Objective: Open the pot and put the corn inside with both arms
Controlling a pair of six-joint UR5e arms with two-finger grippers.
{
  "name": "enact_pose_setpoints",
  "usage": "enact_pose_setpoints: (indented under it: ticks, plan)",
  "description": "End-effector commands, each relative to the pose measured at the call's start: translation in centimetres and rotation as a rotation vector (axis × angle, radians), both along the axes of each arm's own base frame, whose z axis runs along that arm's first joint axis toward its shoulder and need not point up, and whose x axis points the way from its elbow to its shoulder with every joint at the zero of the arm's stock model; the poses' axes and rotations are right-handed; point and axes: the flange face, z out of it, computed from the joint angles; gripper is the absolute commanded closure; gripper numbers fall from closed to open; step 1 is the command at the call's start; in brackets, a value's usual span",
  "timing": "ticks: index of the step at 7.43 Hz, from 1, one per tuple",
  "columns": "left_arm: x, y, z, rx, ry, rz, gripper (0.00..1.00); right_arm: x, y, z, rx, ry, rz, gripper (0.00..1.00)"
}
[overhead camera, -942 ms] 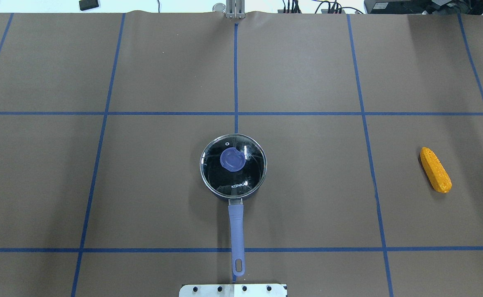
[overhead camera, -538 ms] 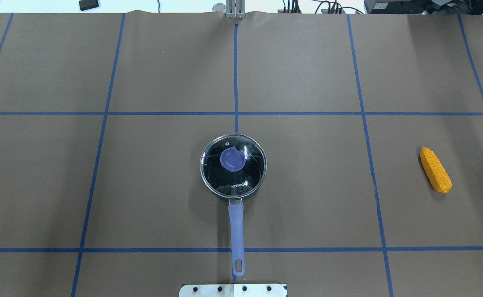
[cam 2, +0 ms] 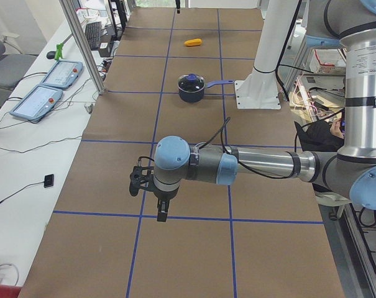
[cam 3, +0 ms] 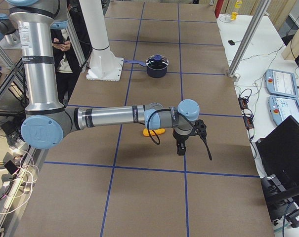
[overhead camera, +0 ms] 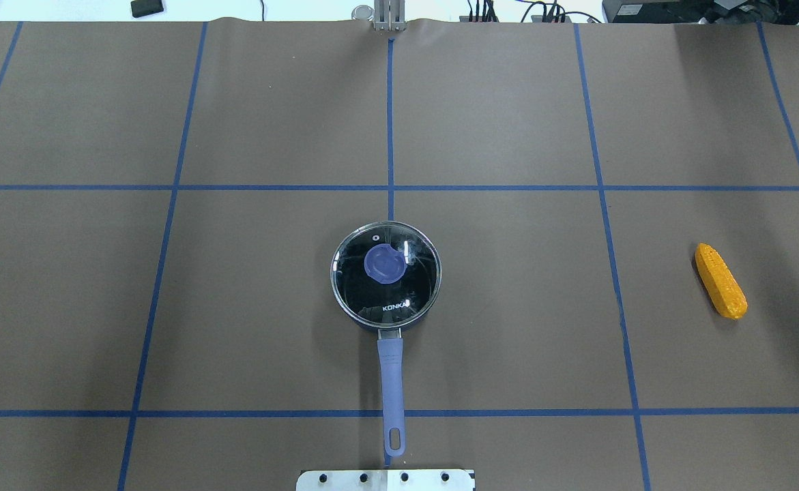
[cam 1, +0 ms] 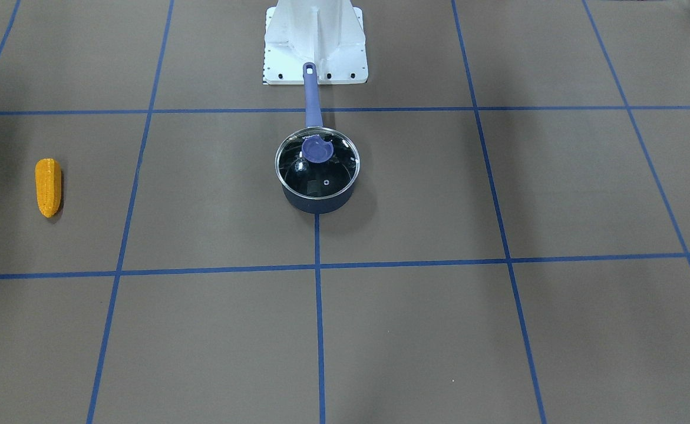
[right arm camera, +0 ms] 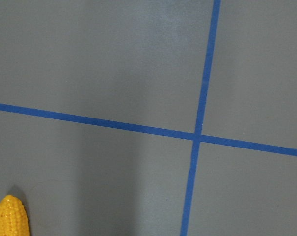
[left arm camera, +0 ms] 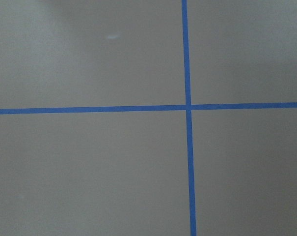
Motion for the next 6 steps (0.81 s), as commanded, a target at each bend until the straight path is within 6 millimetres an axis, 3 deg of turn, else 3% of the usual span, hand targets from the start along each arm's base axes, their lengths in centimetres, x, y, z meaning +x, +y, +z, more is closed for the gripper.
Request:
enact_pose_setpoints:
  ticks: [1, 2, 4, 6]
  plan:
    - [0.5, -2.0, -3.7, -0.004, 0.015, -0.053, 0.02, -5.9, 0.6, -3.8, -0.012, -0.014, -0.03, 0.0]
    - [2.1, -3.2, -6.2, -0.022, 0.026, -0.056, 0.02, -8.1, 0.9, -5.2, -0.037, -0.016, -0.024, 0.0]
    - [6.8, -3.3, -14.8, -0.086, 0.055, -0.087, 0.02, -13.5, 2.7, -7.8, -0.064, 0.011, -0.022, 0.0]
    - [11.4, -3.7, -21.6, -0.149, 0.092, -0.12, 0.02, -17.5, 5.1, -7.5, -0.02, -0.009, -0.002, 0.0]
